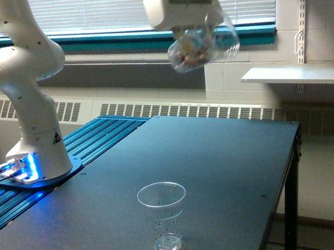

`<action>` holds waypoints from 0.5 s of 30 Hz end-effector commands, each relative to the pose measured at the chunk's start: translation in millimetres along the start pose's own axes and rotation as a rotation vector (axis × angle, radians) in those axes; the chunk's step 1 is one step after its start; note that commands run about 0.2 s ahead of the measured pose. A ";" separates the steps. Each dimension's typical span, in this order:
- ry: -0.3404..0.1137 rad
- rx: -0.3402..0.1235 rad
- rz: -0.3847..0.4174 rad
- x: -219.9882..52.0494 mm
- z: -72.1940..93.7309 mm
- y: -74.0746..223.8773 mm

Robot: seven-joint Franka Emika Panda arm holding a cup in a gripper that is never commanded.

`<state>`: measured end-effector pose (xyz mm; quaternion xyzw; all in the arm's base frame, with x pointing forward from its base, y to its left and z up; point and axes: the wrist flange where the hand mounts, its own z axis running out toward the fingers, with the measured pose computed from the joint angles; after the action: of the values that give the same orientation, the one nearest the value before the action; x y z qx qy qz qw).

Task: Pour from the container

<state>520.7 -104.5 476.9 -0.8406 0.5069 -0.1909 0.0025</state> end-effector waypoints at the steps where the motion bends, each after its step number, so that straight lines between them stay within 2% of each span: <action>1: -0.012 -0.040 0.095 2.3 11.1 23.3; 15: -0.075 -0.122 0.176 -3.8 45.2 69.2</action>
<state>485.3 -133.1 429.0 -0.8132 0.5646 -0.1407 -0.0111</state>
